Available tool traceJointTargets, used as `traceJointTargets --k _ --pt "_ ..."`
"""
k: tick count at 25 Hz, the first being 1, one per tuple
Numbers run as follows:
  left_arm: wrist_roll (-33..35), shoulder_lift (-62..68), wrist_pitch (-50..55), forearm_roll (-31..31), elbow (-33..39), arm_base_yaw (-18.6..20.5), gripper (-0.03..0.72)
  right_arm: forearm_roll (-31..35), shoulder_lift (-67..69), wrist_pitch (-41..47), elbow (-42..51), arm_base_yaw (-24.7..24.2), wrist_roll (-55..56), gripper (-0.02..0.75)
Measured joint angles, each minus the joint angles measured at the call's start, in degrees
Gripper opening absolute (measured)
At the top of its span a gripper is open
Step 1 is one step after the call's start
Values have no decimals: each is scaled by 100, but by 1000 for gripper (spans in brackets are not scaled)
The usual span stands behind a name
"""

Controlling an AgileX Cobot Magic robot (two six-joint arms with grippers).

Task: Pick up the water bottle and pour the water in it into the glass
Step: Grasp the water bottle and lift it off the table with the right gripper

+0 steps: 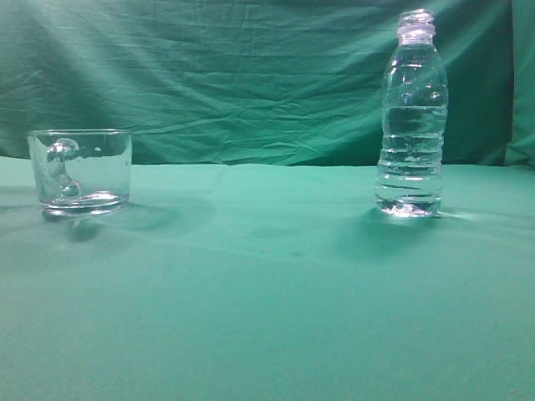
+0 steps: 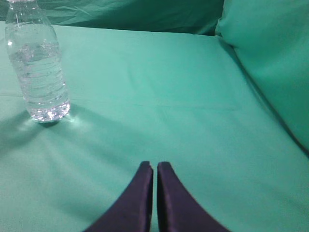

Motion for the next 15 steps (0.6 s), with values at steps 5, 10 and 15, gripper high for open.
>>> traceJointTargets --k 5,10,15 --pt "0 0 0 0 0 0 0 0 0 0 0 0 0 0" --pt "0 0 0 0 0 0 0 -176 0 -25 0 0 -123 0" --pt "0 0 0 0 0 0 0 138 0 -1091 20 0 299 0"
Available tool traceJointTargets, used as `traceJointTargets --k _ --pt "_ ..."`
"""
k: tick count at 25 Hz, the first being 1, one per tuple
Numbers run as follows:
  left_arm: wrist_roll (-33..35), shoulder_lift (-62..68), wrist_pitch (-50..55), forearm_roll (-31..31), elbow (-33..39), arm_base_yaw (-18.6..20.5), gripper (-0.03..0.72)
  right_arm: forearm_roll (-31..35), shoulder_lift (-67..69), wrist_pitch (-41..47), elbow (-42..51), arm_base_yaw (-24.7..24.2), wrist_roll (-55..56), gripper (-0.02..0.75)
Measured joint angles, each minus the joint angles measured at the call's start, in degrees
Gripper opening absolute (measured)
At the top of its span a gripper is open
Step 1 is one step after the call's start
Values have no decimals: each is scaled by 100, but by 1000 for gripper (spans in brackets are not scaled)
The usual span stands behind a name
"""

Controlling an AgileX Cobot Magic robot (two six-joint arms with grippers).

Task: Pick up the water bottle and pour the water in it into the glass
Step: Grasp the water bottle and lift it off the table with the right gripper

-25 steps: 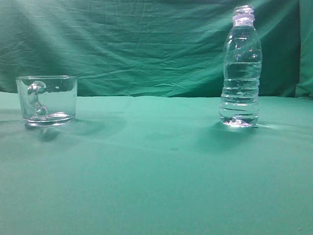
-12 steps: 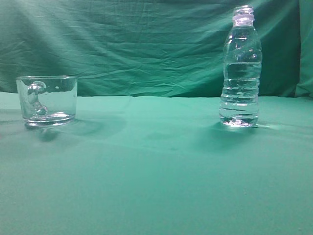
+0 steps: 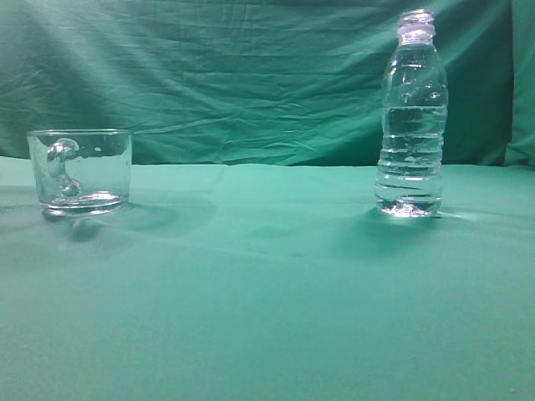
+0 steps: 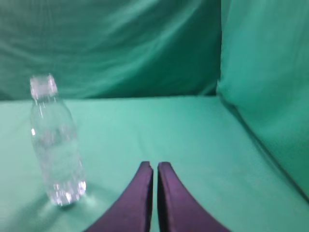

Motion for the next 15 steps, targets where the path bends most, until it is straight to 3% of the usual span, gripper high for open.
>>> traceJointTargets --k 4,6,15 --pt "0 0 0 0 0 0 0 133 0 -1252 0 0 358 0" --pt "0 0 0 0 0 0 0 153 0 -1423 0 0 524 0" --pt "0 0 0 0 0 0 0 153 1259 196 -1405 0 671 0"
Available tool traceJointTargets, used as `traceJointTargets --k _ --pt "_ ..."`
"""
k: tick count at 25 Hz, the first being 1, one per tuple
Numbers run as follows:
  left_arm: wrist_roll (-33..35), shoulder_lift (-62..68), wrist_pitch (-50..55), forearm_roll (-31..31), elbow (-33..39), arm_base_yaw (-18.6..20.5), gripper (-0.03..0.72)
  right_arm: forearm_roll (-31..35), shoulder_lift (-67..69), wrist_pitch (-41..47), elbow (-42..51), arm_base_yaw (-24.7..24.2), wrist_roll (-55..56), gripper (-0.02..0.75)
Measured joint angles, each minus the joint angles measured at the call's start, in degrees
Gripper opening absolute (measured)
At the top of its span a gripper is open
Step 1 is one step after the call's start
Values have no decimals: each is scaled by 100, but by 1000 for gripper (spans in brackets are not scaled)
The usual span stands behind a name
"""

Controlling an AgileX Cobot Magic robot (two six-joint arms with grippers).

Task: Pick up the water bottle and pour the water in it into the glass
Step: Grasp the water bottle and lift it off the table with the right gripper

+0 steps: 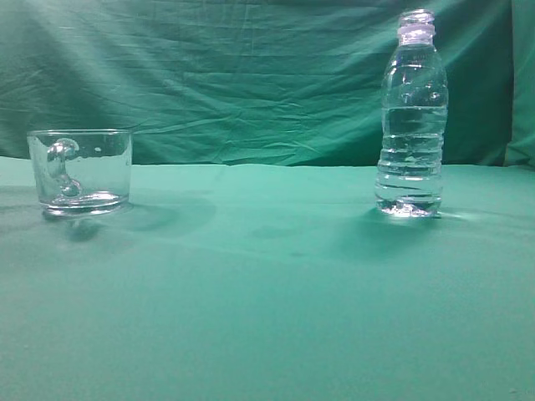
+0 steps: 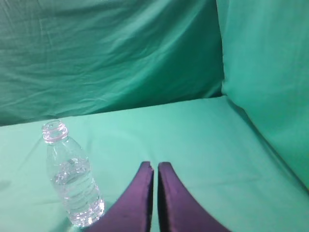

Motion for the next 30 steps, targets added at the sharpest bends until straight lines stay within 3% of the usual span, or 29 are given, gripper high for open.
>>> traceJointTargets --k 4,9,14,17,18,19,21,27,29,30 --pt "0 0 0 0 0 0 0 108 640 183 -411 168 9 0" --pt "0 0 0 0 0 0 0 204 1330 -221 -451 1011 9 0" --pt "0 0 0 0 0 0 0 204 2391 -950 -451 1803 -392 0" --pt "0 0 0 0 0 0 0 205 3107 -1629 -451 1991 -752 0" --pt "0 0 0 0 0 0 0 205 3357 -1886 -451 2006 -797 50" --pt "0 0 0 0 0 0 0 215 3606 -2139 -451 2016 -823 50" --pt "0 0 0 0 0 0 0 215 4050 -2567 -464 2016 -859 155" --pt "0 0 0 0 0 0 0 215 5283 -3623 -477 2016 -894 603" --pt "0 0 0 0 0 0 0 215 5604 -3830 -477 2016 -882 661" --pt "0 0 0 0 0 0 0 215 5765 -3949 -477 2016 -862 645"
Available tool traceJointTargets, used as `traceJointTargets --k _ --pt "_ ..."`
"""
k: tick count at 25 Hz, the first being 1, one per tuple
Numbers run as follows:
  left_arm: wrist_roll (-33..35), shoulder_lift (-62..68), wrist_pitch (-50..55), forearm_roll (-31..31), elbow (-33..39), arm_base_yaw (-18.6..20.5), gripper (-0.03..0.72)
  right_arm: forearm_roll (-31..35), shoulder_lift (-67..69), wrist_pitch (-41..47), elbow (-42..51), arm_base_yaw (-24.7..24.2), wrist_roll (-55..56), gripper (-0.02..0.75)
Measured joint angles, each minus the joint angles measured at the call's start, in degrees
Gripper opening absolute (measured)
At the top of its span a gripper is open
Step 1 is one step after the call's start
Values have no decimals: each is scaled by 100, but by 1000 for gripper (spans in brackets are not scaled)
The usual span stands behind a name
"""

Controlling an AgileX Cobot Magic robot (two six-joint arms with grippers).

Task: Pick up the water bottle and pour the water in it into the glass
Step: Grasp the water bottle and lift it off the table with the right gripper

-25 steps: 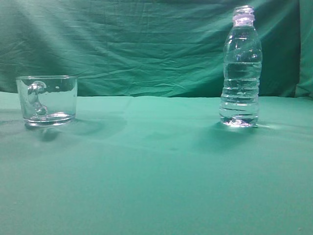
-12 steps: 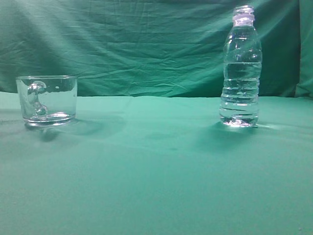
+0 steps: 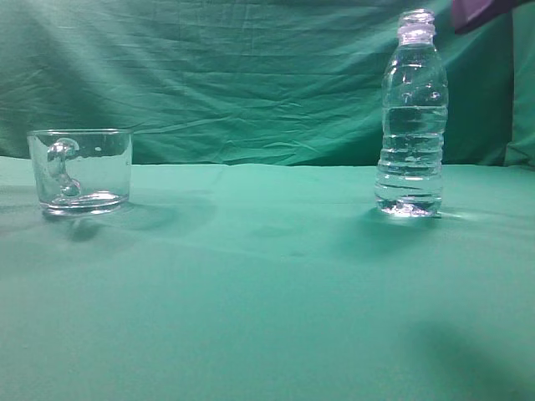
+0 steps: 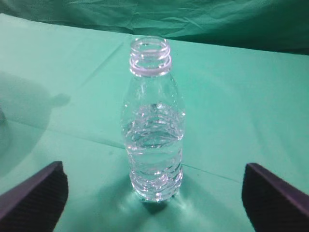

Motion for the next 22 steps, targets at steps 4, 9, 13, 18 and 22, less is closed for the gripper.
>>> traceJointTargets --k 4,9,13,18,22 --pt "0 0 0 0 0 0 0 0 588 -608 -13 0 321 645" --pt "0 0 0 0 0 0 0 0 1378 -1279 -278 0 586 645" --pt "0 0 0 0 0 0 0 -10 2121 -1715 -597 0 673 645" --pt "0 0 0 0 0 0 0 -10 3016 -2171 -1001 0 685 645" --pt "0 0 0 0 0 0 0 -10 3588 -2318 -1353 0 697 645"
